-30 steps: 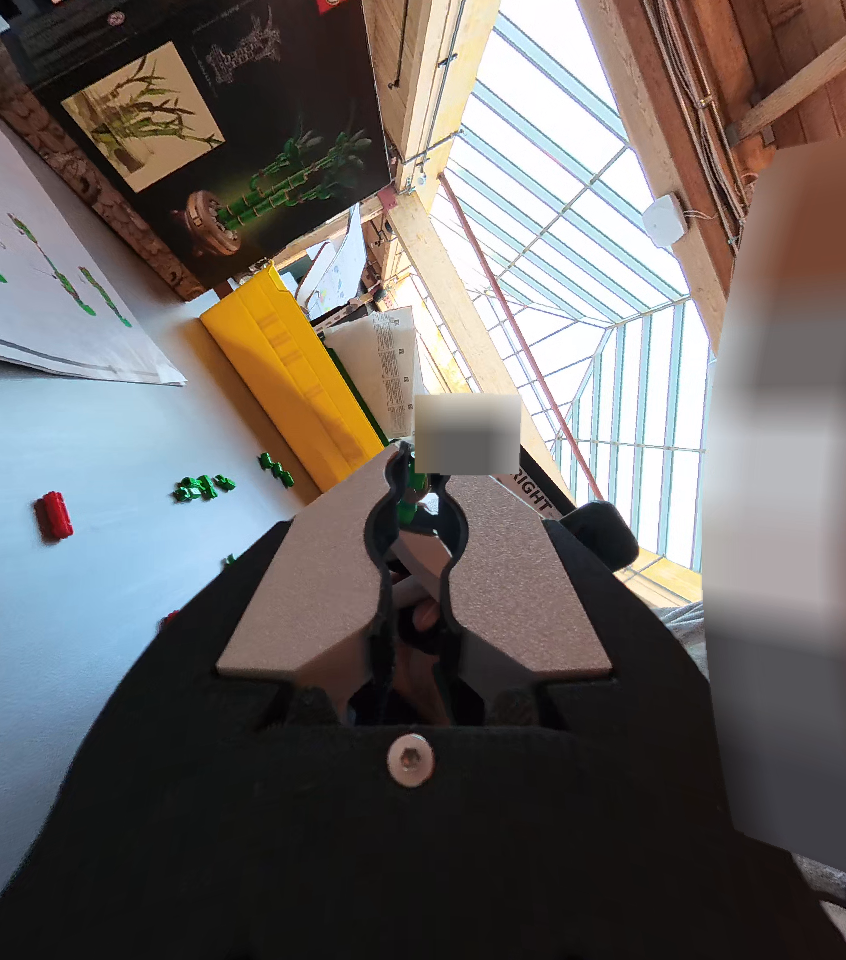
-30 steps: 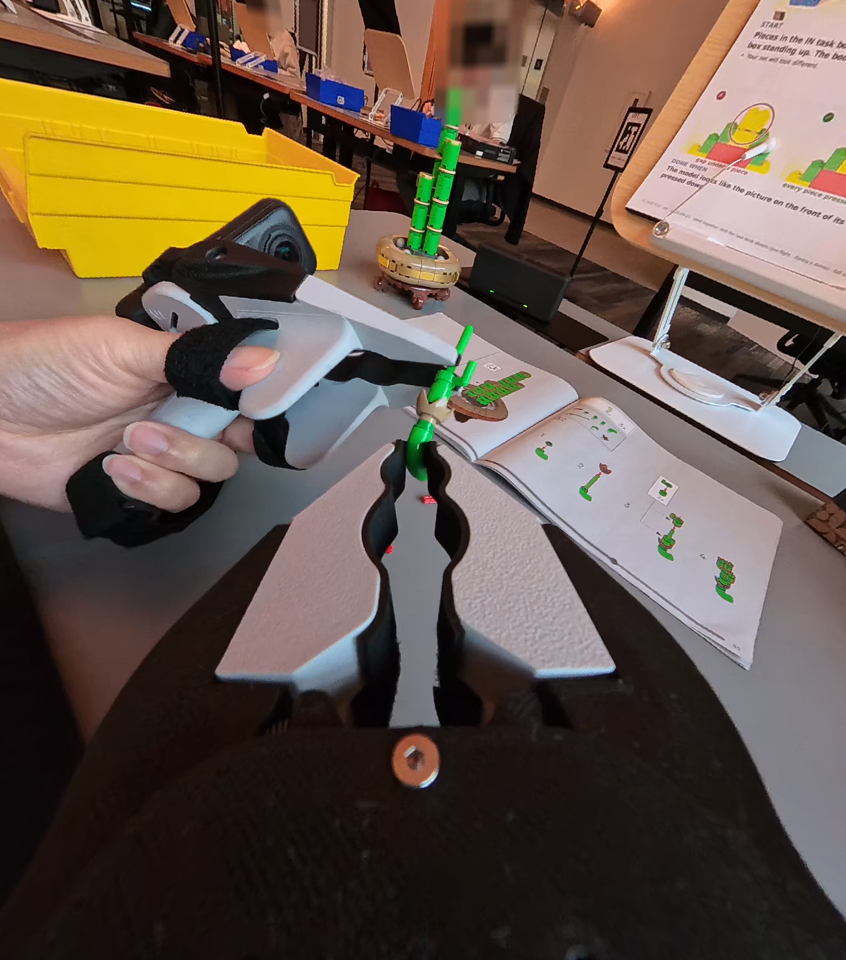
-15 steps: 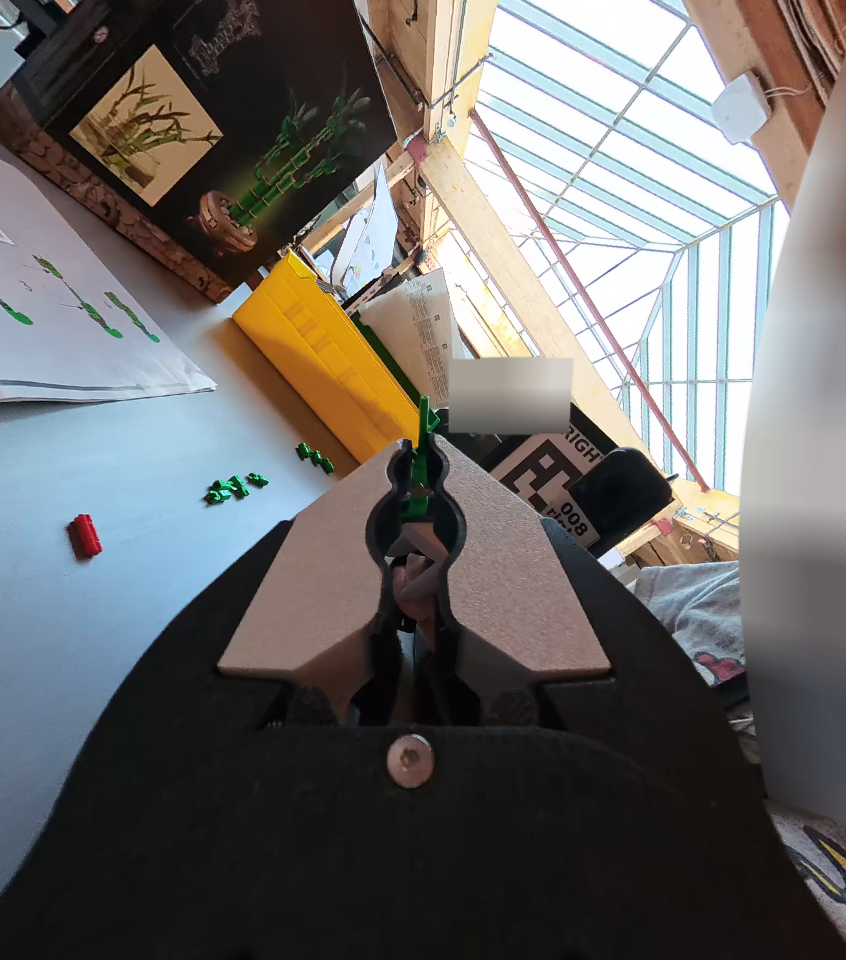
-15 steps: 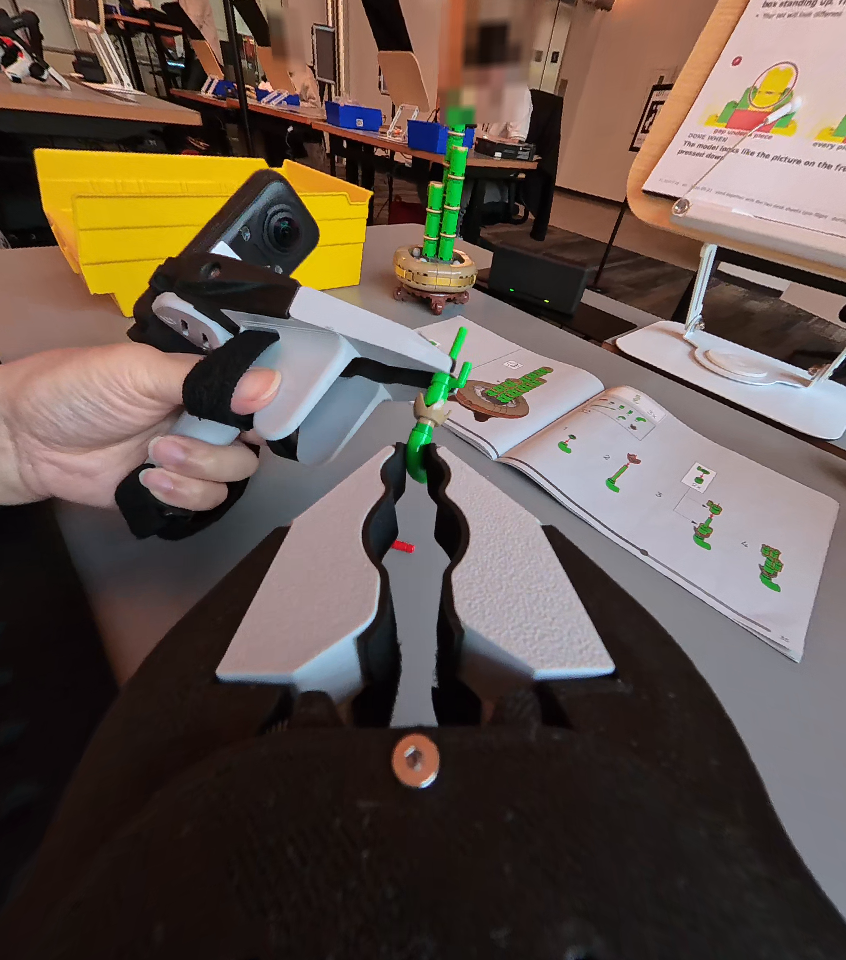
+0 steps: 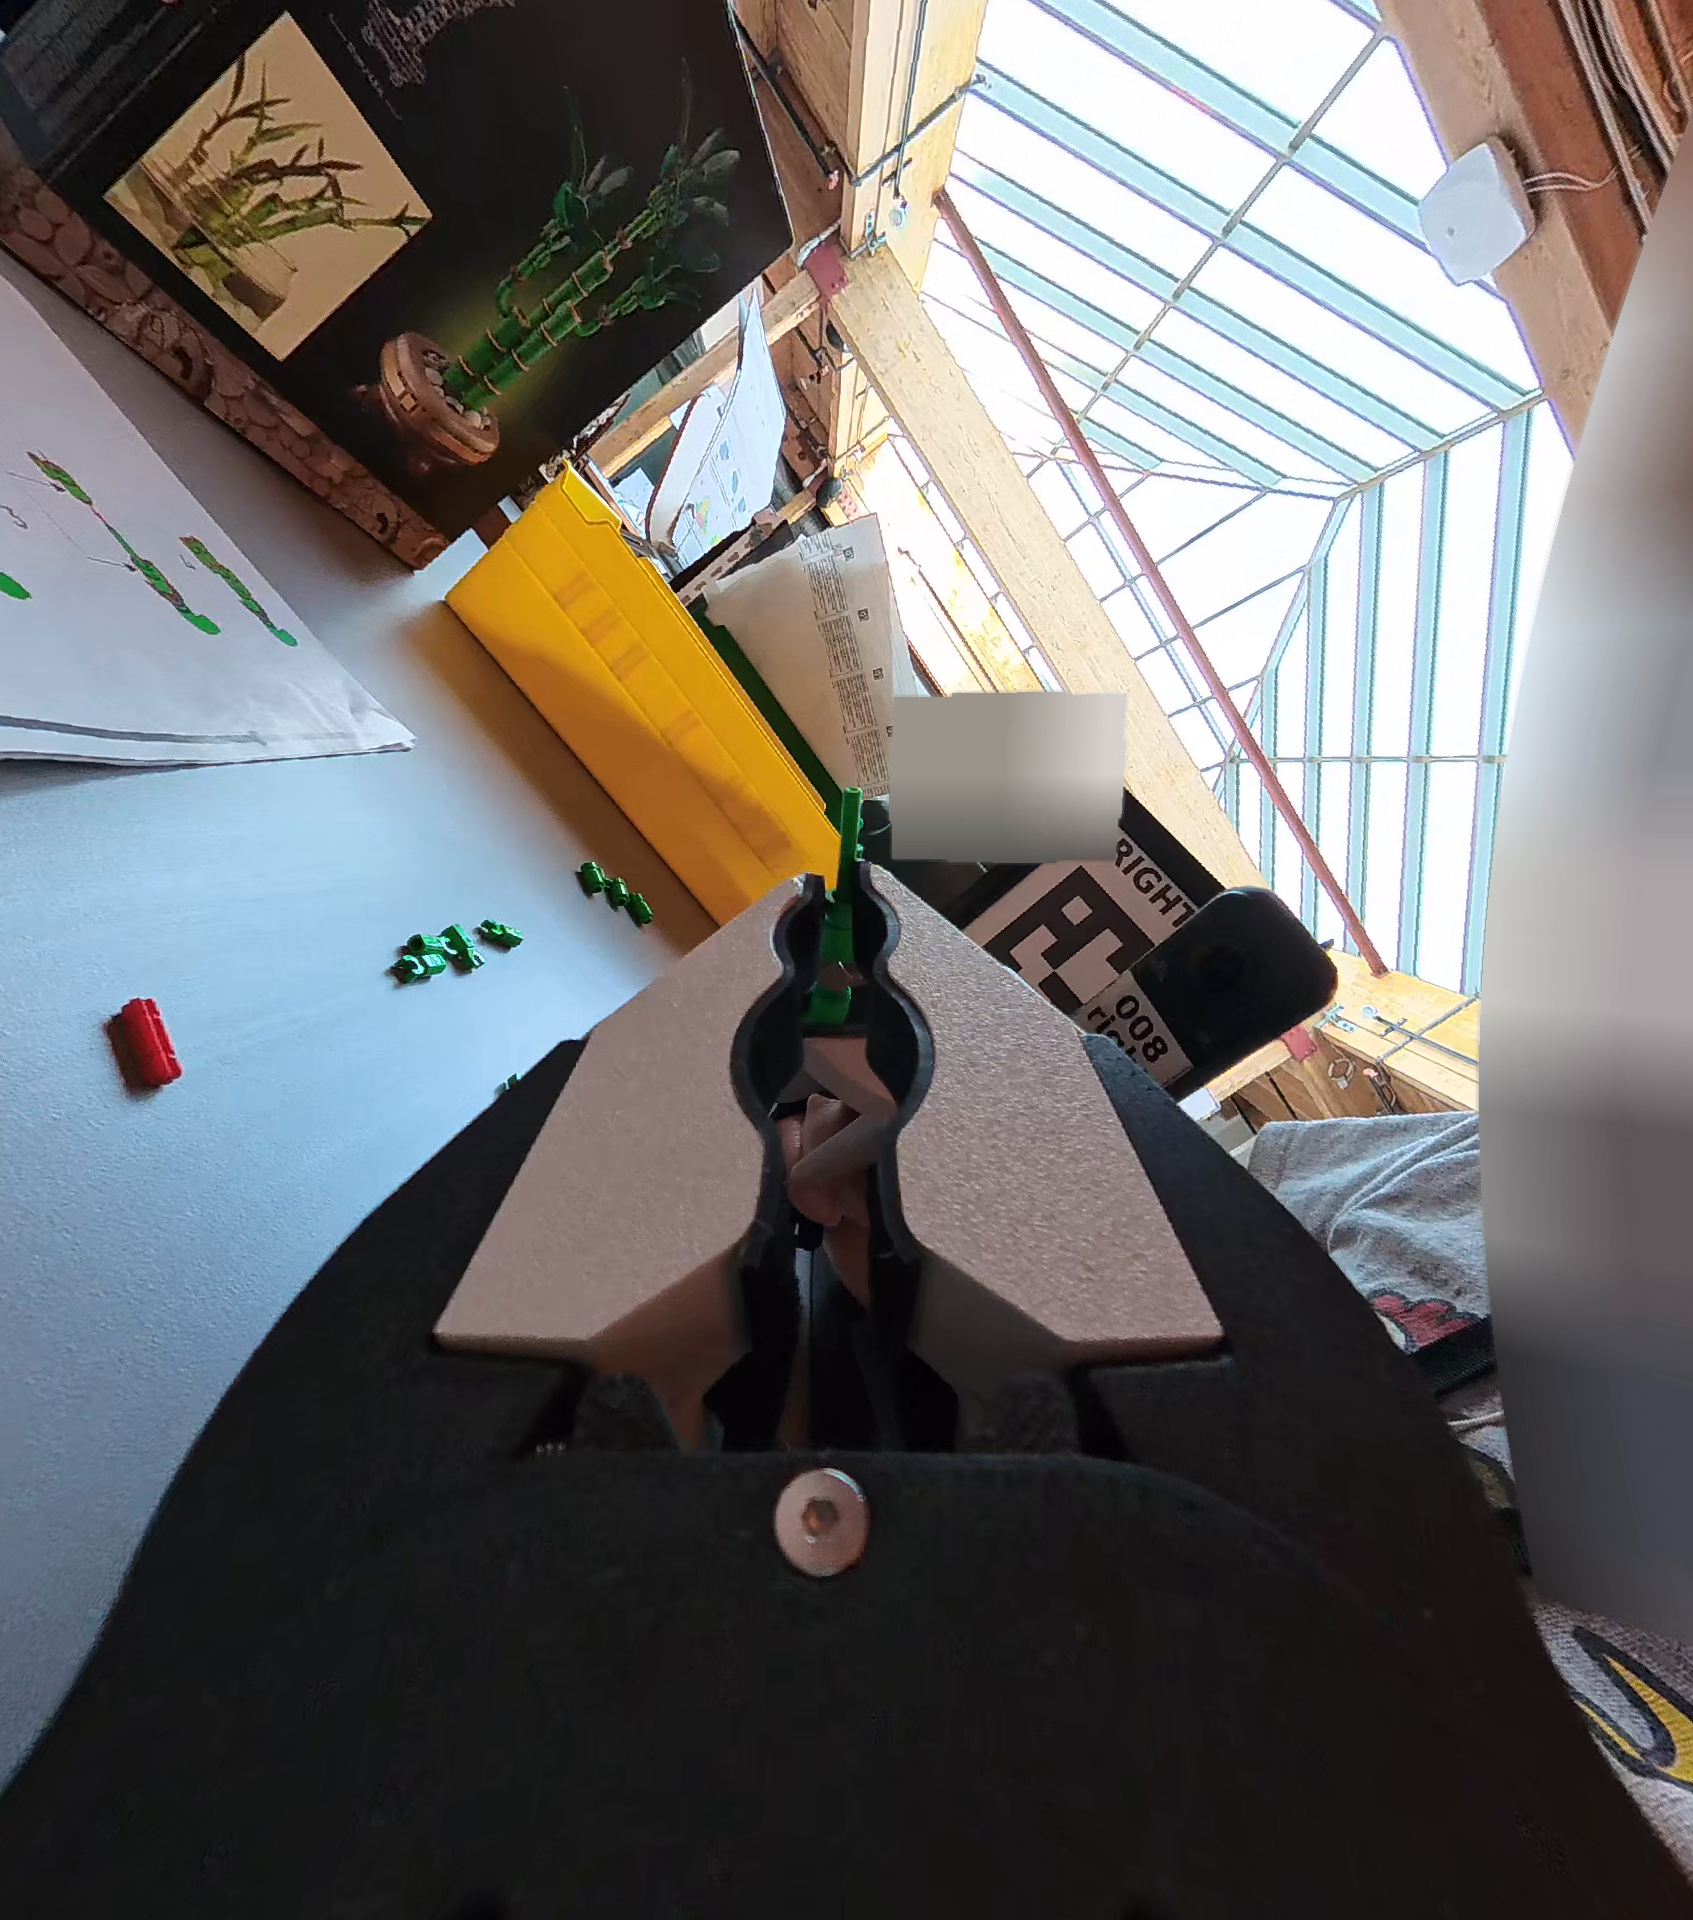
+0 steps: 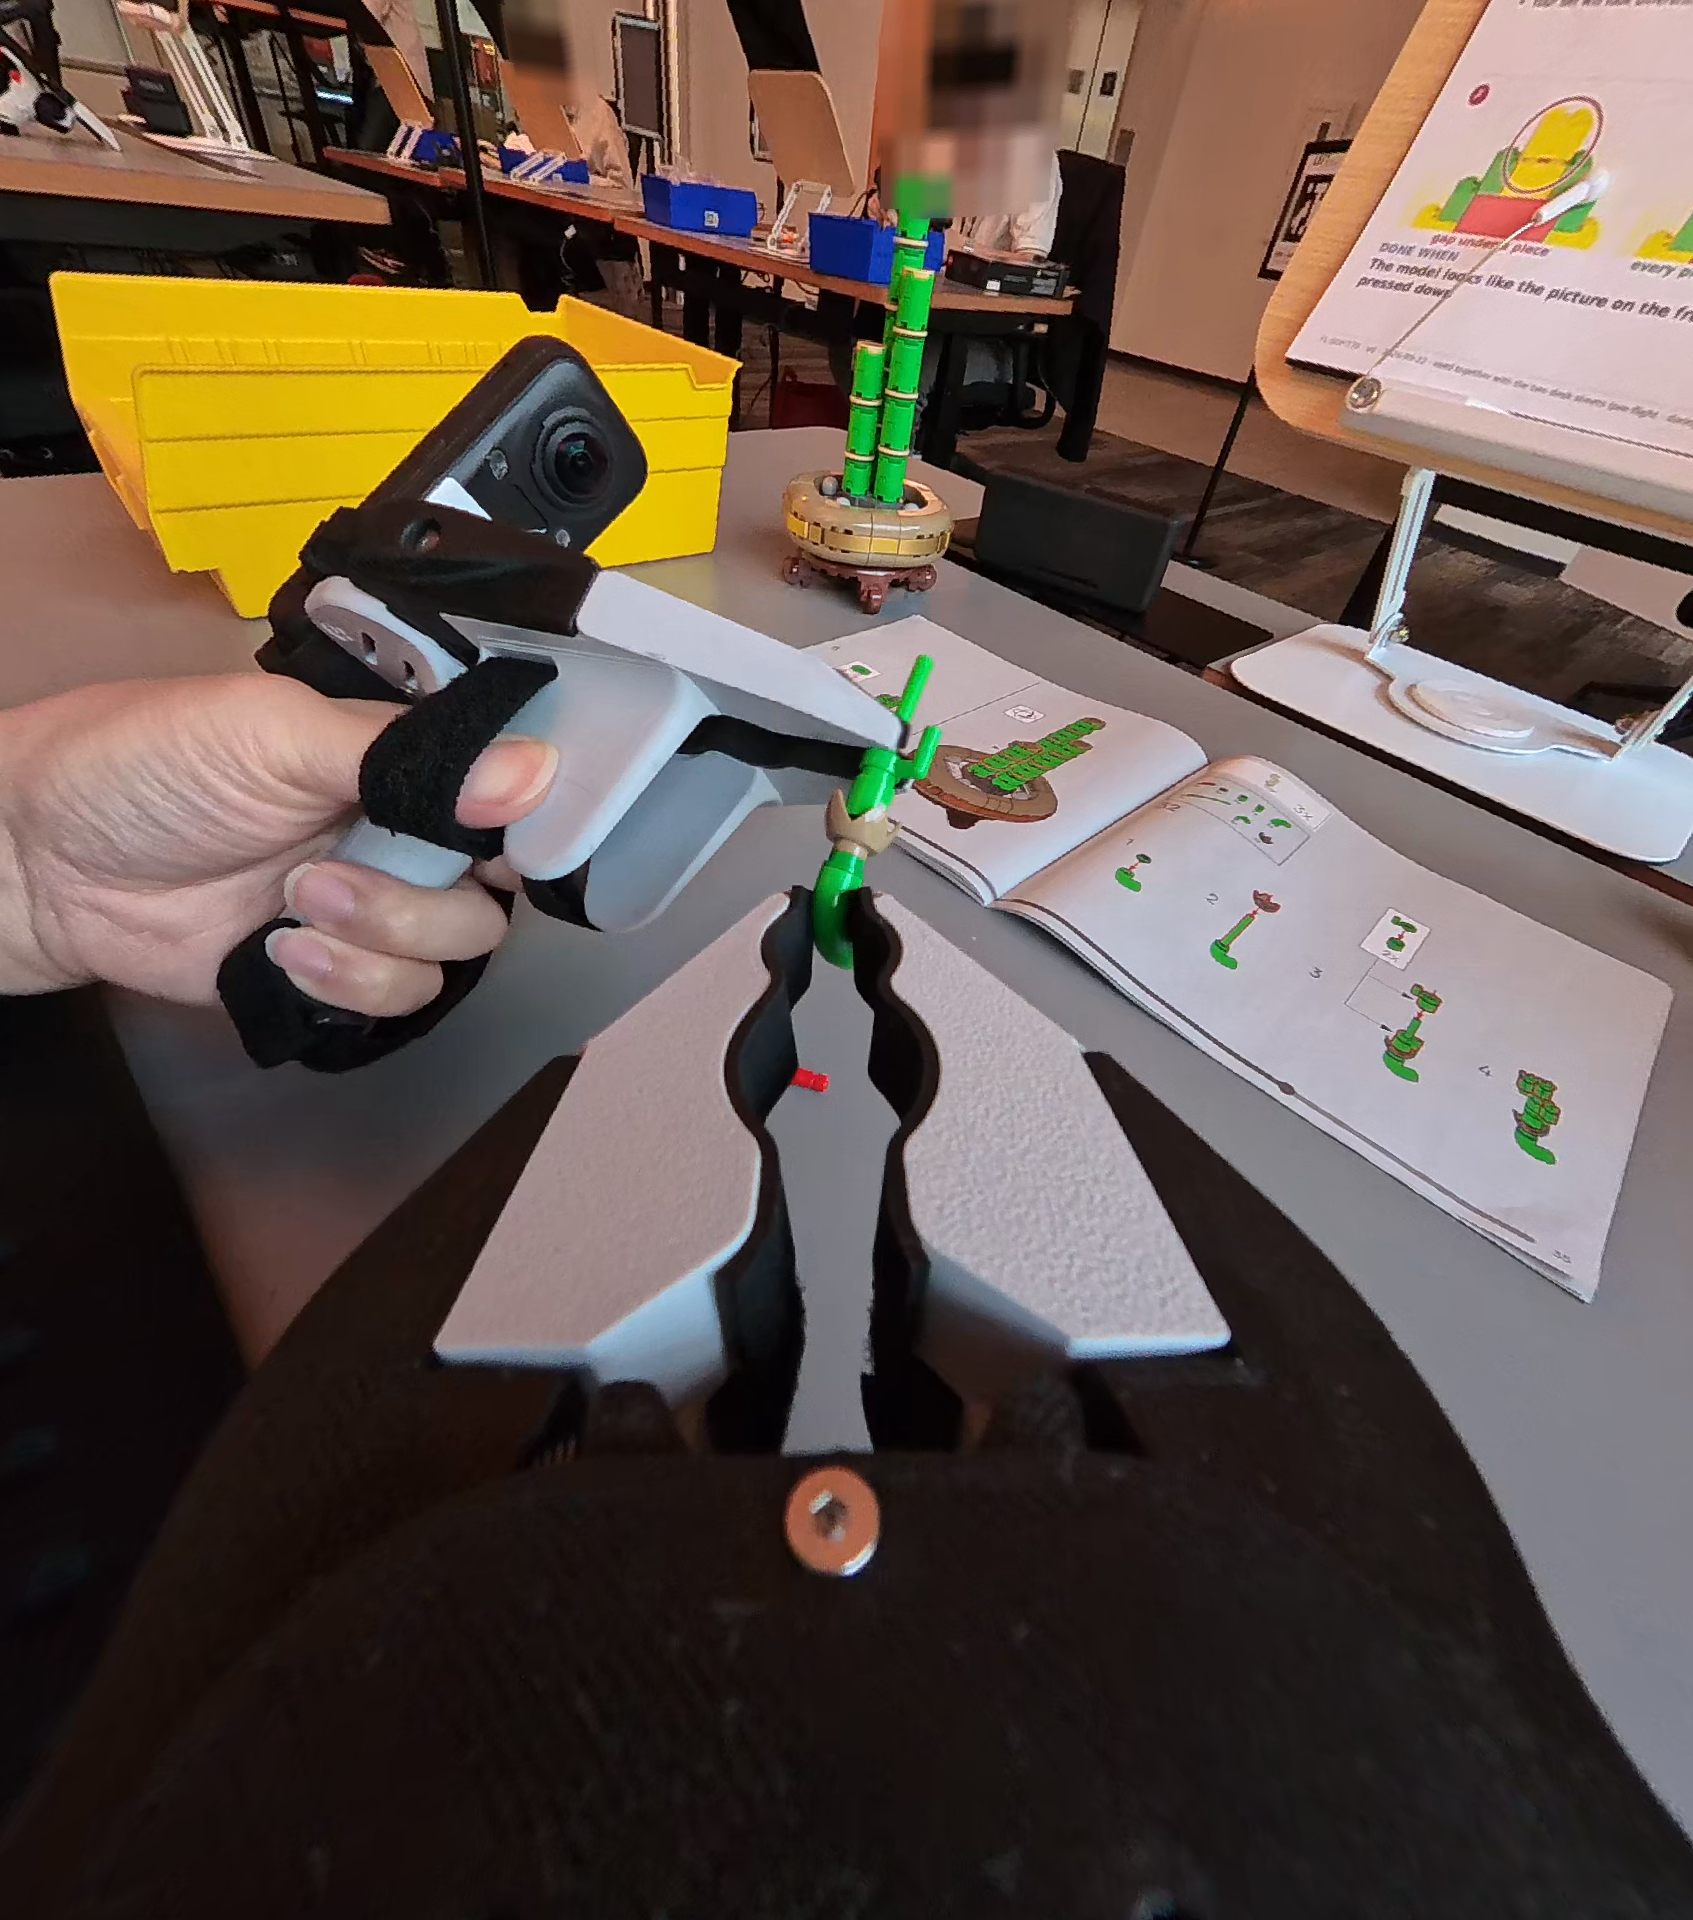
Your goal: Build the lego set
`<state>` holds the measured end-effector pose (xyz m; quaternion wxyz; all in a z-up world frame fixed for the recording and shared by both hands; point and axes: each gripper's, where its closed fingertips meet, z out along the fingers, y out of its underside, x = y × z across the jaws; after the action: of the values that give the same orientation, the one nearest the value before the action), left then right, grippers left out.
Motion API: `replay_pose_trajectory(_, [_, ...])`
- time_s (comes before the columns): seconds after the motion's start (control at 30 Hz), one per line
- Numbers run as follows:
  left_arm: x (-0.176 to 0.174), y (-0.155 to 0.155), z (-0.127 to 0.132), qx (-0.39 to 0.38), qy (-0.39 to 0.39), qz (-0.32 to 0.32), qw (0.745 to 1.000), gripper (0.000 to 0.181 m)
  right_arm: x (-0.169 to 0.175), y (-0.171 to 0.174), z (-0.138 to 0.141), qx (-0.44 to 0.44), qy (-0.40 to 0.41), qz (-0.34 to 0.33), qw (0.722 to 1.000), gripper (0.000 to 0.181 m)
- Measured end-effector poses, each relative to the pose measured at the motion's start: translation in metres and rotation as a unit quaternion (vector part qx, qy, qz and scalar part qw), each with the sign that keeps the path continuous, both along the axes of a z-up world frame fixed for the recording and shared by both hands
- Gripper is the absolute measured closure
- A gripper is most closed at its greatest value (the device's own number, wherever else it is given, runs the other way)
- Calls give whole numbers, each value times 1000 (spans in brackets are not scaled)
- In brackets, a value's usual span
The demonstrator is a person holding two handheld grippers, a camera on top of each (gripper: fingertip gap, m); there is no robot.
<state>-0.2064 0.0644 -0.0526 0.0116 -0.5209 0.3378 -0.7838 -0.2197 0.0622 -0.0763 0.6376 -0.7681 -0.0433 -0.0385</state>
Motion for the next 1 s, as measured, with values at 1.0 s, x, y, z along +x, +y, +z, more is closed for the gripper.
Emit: replay_pose_trajectory(1.0, [7, -4, -6, 42, 11, 12, 999, 133, 23, -2, 10, 15, -74, -91, 993, 175])
